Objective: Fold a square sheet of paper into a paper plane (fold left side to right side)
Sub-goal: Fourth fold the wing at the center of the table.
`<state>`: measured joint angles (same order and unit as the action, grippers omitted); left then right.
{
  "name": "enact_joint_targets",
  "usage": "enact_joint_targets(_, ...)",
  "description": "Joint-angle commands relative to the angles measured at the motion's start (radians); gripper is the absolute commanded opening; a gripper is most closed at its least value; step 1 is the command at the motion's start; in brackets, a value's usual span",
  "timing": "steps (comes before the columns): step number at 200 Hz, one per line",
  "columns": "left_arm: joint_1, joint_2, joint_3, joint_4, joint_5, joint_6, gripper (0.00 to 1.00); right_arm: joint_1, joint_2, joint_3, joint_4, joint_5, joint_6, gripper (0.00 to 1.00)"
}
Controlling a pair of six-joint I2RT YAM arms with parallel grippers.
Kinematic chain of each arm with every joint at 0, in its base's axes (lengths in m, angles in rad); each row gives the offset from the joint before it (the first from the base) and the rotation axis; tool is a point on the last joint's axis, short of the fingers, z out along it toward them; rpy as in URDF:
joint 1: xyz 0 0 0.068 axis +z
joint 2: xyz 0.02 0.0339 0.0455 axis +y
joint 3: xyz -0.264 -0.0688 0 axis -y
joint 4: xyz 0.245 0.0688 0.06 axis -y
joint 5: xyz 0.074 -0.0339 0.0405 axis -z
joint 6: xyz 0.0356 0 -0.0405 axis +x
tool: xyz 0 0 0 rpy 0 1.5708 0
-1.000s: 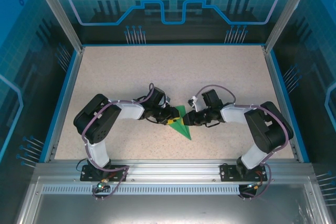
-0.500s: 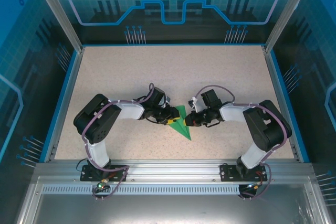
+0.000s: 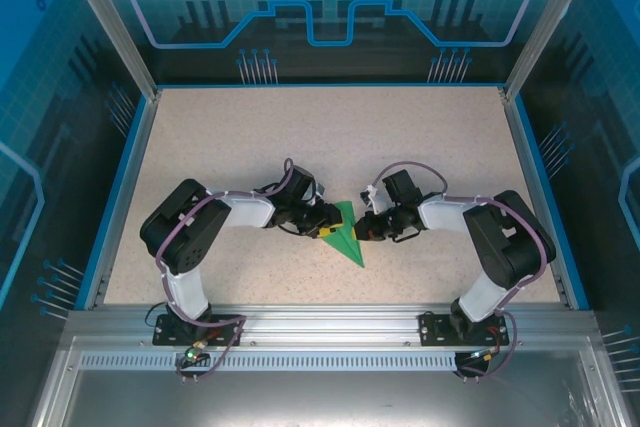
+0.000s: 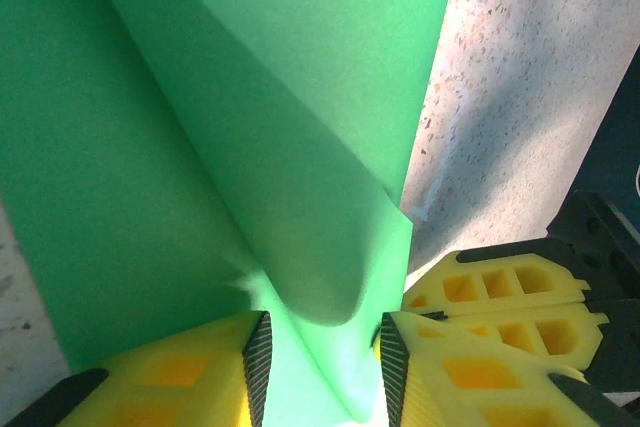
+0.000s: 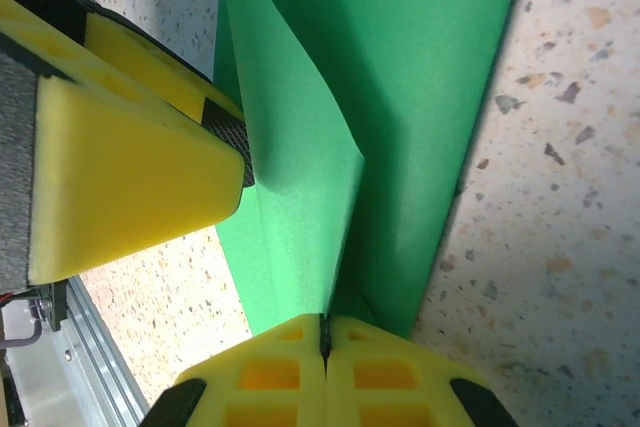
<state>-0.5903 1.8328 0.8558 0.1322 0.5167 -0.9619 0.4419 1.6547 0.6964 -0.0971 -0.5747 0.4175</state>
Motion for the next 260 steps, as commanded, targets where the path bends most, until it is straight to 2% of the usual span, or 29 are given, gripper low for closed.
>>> enact_joint_targets(1, -0.003, 0.011, -0.012, -0.062, -0.039, 0.017, 0.37, -0.020, 0.014, 0.020, -0.048, 0.027, -0.023, 0.00)
enact_joint_targets(200, -0.003, 0.009, 0.000, -0.065, -0.033, 0.022, 0.38, -0.011, 0.055, 0.035, -0.113, 0.073, -0.057, 0.00)
enact_joint_targets(260, -0.003, -0.085, 0.037, -0.120, -0.051, 0.060, 0.42, 0.007, 0.083, 0.028, -0.147, 0.104, -0.045, 0.00)
